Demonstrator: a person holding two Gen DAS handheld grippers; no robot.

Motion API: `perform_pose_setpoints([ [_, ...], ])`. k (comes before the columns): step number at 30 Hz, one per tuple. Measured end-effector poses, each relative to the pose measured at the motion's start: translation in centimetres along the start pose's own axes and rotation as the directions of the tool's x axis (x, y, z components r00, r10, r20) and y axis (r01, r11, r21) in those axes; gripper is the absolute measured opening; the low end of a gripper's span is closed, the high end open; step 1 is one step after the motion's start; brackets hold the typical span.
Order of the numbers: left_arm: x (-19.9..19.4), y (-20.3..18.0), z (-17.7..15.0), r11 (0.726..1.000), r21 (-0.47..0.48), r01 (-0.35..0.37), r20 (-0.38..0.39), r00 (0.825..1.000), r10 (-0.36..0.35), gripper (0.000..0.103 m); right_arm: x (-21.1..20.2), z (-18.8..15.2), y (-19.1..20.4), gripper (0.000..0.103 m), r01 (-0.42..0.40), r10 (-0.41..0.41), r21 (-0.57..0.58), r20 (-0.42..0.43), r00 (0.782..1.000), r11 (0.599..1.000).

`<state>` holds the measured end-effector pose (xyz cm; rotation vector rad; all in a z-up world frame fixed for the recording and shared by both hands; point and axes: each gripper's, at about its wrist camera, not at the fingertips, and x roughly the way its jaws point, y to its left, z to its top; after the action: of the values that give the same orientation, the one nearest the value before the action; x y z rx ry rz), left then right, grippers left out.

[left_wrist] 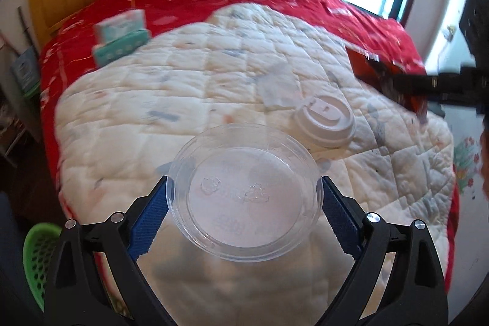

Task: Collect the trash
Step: 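Carry both to the wastebasket and open the left tool over it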

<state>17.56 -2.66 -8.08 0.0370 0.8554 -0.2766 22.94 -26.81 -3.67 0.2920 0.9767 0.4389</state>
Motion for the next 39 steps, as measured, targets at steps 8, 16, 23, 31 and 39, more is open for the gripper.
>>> perform_pose_setpoints([
  [8, -6.0, 5.7, -3.5, 0.985, -0.137, -0.106, 0.056, 0.992, 0.114, 0.092, 1.0, -2.8, 5.9, 0.048, -0.08, 0.078, -0.066, -0.034, 0.996, 0.995],
  [16, -10.3, 12.5, -8.1, 0.933, -0.267, -0.242, 0.038, 0.964, 0.261, 0.092, 3.1, -4.5, 11.6, 0.048, -0.146, 0.135, -0.128, -0.086, 0.987, 0.981],
  [23, -11.5, 18.5, -11.8, 0.867, -0.379, -0.324, -0.029, 0.94, 0.339, 0.092, 4.5, -5.6, 15.8, 0.048, -0.181, 0.16, -0.179, -0.126, 0.979, 0.967],
  [31, -10.3, 23.3, -15.1, 0.808, -0.46, -0.368, -0.122, 0.928, 0.353, 0.094, 5.8, -6.0, 18.5, 0.048, -0.201, 0.171, -0.212, -0.153, 0.973, 0.956],
  [39, -9.6, 25.7, -17.5, 0.774, -0.522, -0.359, -0.164, 0.932, 0.322, 0.096, 7.3, -6.7, 20.8, 0.049, -0.225, 0.183, -0.234, -0.187, 0.965, 0.946],
])
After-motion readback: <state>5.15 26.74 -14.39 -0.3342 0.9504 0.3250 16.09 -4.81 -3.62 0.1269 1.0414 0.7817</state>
